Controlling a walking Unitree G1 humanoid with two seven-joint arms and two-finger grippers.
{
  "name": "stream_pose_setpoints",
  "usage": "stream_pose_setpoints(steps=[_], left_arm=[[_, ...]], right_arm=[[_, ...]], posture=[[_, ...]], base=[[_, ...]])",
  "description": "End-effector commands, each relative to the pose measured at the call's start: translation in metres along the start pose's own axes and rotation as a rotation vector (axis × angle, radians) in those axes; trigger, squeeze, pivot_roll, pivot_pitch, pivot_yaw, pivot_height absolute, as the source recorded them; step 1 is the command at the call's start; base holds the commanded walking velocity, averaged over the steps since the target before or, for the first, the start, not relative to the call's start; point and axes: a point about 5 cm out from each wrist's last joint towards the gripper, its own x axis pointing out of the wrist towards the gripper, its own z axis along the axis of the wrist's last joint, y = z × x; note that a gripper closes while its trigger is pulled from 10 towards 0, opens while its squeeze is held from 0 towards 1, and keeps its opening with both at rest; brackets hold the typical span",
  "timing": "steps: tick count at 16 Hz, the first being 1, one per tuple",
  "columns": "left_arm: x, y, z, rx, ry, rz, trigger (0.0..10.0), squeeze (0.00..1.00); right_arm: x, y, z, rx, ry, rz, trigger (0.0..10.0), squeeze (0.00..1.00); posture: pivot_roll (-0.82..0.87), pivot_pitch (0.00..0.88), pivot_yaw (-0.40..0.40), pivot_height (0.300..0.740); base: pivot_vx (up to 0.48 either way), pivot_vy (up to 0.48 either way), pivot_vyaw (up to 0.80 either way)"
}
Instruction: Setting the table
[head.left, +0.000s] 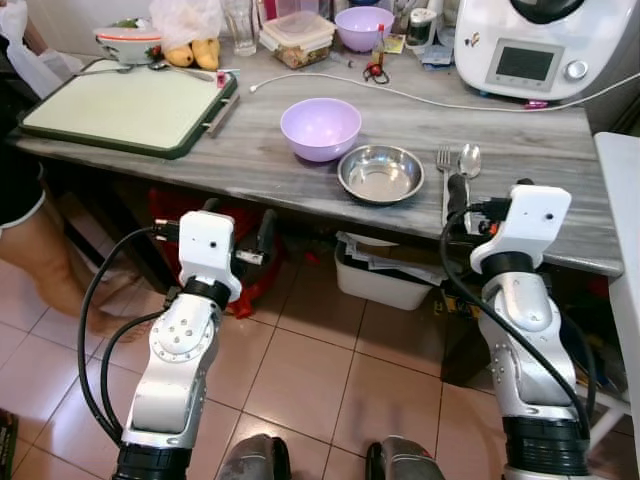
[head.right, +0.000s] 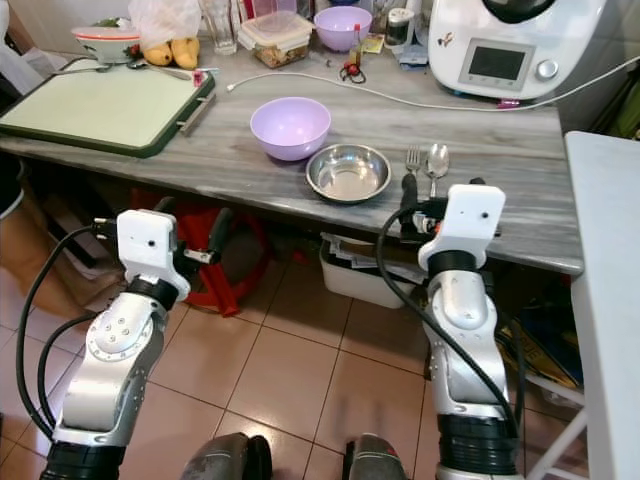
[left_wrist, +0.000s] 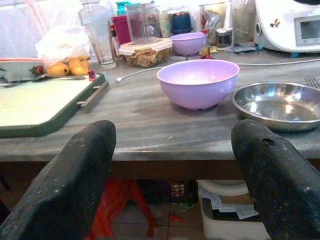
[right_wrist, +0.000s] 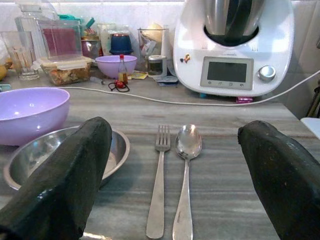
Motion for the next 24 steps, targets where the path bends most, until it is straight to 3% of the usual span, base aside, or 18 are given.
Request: stream_pose_setpoints(steps=[1,12,15,24], left_arm=[[0.000,0.002,-0.001,0.010,0.003,0.011,10.0,0.00],[0.000,0.000,-0.003,0.001,0.008,0.005,10.0,0.00],[-0.002,0.001,-0.001,-0.012,-0.008,-0.038,10.0,0.00],[-0.005,-0.002,0.000,-0.058,-0.019,-0.074,10.0,0.00]], right_arm=[[0.002,0.001,-0.001,0.006,0.011,0.004,10.0,0.00],[0.003,0.000,-0.008,0.042,0.063,-0.009,10.0,0.00],[0.004,0.000,-0.010,0.036,0.075,-0.011,10.0,0.00],[0.002,-0.003,-0.011,0.028,0.081,-0.009,10.0,0.00]], posture=[[-0.03,0.079,0.043,0.740],[-0.03,0.083,0.038,0.740],[-0.03,0.085,0.038,0.740],[-0.04,0.082,0.034,0.740]], base=[[-0.255,0.000,0.00],[-0.152,0.000,0.00],[0.000,0.000,-0.76],[0.000,-0.368,-0.40]])
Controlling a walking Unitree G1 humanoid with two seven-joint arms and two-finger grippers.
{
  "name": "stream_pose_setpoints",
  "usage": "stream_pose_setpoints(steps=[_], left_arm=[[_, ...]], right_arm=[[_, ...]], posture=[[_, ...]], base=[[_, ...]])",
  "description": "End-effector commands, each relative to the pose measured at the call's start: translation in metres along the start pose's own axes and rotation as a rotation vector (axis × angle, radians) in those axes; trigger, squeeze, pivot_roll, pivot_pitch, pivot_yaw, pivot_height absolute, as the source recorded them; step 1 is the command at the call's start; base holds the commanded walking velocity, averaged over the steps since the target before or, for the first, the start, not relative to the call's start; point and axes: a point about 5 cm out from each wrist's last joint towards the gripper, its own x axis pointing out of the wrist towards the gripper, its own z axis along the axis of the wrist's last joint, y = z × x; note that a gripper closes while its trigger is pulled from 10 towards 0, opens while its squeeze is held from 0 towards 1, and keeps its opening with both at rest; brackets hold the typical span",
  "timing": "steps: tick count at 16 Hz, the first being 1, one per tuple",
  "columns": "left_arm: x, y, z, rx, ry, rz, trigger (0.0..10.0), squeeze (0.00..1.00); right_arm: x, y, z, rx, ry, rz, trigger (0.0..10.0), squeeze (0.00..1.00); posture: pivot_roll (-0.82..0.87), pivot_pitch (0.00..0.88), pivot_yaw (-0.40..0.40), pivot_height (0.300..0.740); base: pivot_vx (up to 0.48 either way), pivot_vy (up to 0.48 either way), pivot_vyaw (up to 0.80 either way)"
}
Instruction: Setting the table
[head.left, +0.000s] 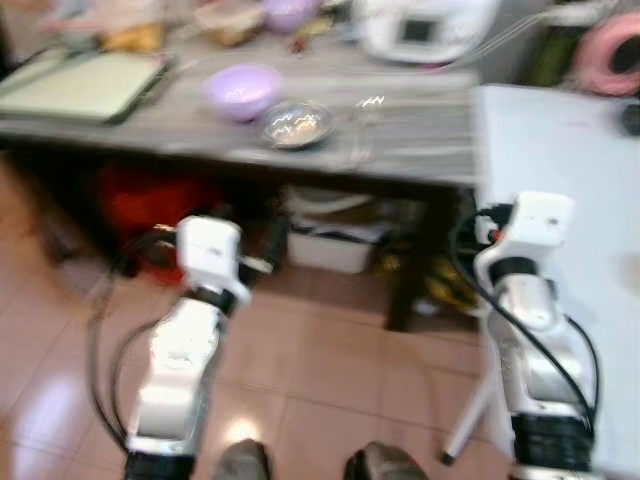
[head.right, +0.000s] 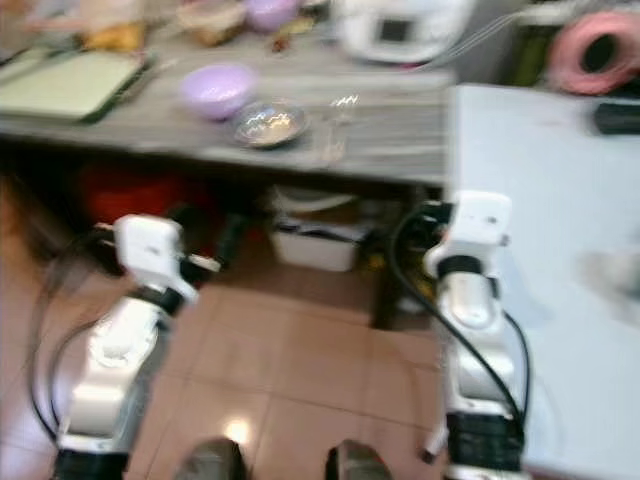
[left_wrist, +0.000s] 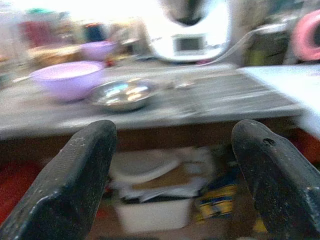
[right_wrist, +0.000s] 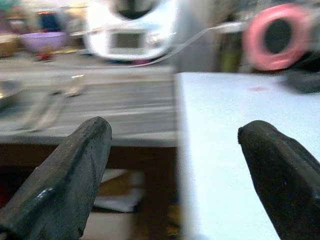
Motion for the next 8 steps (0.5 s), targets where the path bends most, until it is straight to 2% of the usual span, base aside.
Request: stream_pose_setpoints(steps=[1,8], left_arm=[[-0.0029,0.0093,0.0021,0.015,-0.003,0.022,10.0,0.00],[-0.0013,0.0106,0.0027,0.018,-0.006,0.018,10.0,0.00]], right_arm=[[0.0007,0.0090,0.0043,0.014,-0.013,0.034,10.0,0.00],[0.0027,0.0089,0.0038,0.010,-0.008,0.031,10.0,0.00]], posture=[[-0.04,0.085,0.033,0.740],[-0.04,0.091,0.034,0.740]], base=[[0.000,-0.450,0.00],[0.000,-0.447,0.00]])
